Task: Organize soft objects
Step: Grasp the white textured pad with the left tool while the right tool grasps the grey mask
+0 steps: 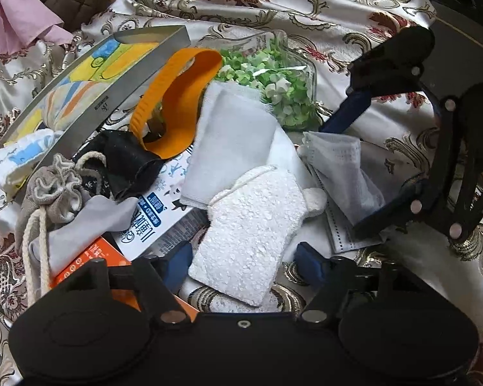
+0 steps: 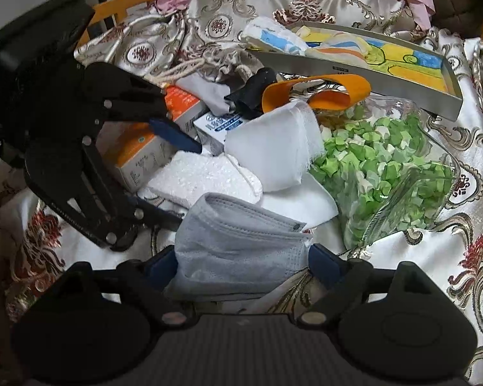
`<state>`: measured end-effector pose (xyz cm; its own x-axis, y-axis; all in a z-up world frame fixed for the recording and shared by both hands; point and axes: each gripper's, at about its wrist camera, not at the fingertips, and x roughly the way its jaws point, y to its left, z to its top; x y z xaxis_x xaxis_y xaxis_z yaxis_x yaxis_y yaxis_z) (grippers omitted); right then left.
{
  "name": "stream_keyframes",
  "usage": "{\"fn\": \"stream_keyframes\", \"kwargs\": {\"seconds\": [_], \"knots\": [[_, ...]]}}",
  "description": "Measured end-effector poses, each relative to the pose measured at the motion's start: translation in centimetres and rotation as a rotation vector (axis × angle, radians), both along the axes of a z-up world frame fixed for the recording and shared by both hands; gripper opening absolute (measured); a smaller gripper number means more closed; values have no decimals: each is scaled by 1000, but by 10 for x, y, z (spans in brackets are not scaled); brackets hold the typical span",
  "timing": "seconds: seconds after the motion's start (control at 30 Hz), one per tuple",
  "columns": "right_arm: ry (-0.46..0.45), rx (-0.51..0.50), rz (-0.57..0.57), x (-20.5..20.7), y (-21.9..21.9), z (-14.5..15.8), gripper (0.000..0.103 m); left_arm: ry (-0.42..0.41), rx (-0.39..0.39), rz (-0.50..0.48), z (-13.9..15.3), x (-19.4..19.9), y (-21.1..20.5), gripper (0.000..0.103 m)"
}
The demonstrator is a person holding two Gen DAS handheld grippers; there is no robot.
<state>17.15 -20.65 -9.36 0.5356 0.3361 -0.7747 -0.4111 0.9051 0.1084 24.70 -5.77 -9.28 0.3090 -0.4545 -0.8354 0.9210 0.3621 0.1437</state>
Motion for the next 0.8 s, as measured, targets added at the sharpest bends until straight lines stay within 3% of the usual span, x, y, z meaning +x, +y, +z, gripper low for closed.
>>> {"fn": "stream_keyframes", "kwargs": {"seconds": [0.03, 0.3, 0.53, 0.6, 0.8], "knots": [[-5, -13, 5, -1, 2, -1, 90, -6, -4, 7, 0, 0, 1, 64], [-8, -23, 30, -4, 8, -4, 63, -10, -9, 5, -1, 0, 0, 63], [-14, -29, 40, -5, 11, -3, 56, -4, 7, -2, -8, 0, -7, 66], [-19, -36, 42, -7, 12, -2, 54, 9, 0, 7, -7, 2, -6, 59], [-55, -36, 21, -9, 10, 3, 41, 36, -19, 33, -3, 2, -3, 58]]}}
